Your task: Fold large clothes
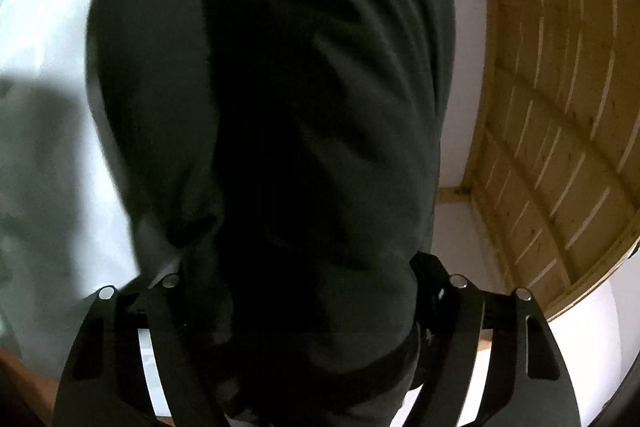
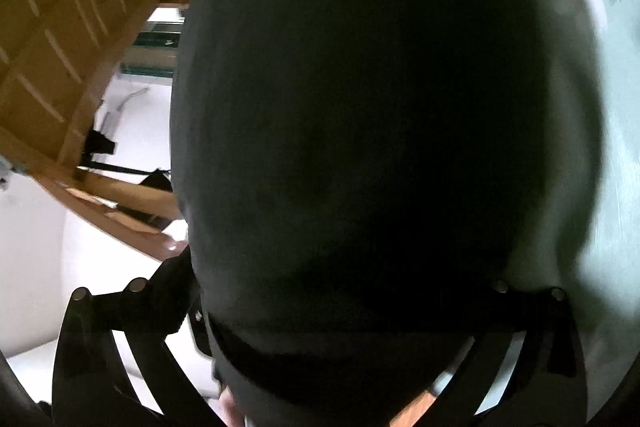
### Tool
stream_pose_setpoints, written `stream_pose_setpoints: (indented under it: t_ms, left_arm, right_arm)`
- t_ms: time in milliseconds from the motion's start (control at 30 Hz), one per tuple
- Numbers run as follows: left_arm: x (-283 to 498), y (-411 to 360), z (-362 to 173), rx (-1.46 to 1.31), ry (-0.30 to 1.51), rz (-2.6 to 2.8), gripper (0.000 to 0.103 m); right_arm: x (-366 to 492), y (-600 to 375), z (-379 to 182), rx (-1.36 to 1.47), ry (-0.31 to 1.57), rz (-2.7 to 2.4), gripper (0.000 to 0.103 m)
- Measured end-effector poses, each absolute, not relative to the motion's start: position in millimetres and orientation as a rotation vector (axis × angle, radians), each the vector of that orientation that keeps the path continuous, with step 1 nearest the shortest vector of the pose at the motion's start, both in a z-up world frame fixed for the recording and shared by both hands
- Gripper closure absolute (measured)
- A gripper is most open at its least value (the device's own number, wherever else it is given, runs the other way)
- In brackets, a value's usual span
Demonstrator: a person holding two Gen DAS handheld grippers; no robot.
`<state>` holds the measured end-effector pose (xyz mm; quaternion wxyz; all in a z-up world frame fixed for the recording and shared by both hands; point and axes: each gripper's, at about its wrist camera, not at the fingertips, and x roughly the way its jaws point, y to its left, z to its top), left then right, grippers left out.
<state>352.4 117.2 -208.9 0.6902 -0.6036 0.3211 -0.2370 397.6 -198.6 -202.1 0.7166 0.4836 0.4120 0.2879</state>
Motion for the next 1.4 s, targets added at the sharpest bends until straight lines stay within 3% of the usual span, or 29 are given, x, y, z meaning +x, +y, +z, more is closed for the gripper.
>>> stream_pose_setpoints:
  t_ms: [33,67,133,400,733,1133,1400]
  left_arm:
    - [355,117,-209,-1.355,0.716,-0.531,0.031]
    - [355,117,-206,-1.353,0.715,-0.528,0.031]
    - [350,112,-191,-1.298,0.707,-0.538,0.033]
    - [353,85,-161,-1.234,0.686,-0.566,0.035]
    - [376,17,-64,-1.143,0.562,-0.691,0.035]
    - [438,-222,20,-1.168,0.480,-0.986,0.035]
    - [441,-405,26,-1.164,0.560,-1.053,0.035]
  right_arm:
    - [400,-198,-200,1.054,0.924,0.667,0.005]
    - [398,-199,-197,1.043,0.932,0.675,0.019]
    - [388,-204,-181,1.005,0.907,0.706,0.030]
    - [371,-219,-153,0.954,0.844,0.712,0.032]
    - [382,-288,-49,0.834,0.686,0.766,0.033]
    - [385,-503,111,0.636,0.565,0.620,0.033]
    - [355,-685,135,0.598,0.630,0.504,0.033]
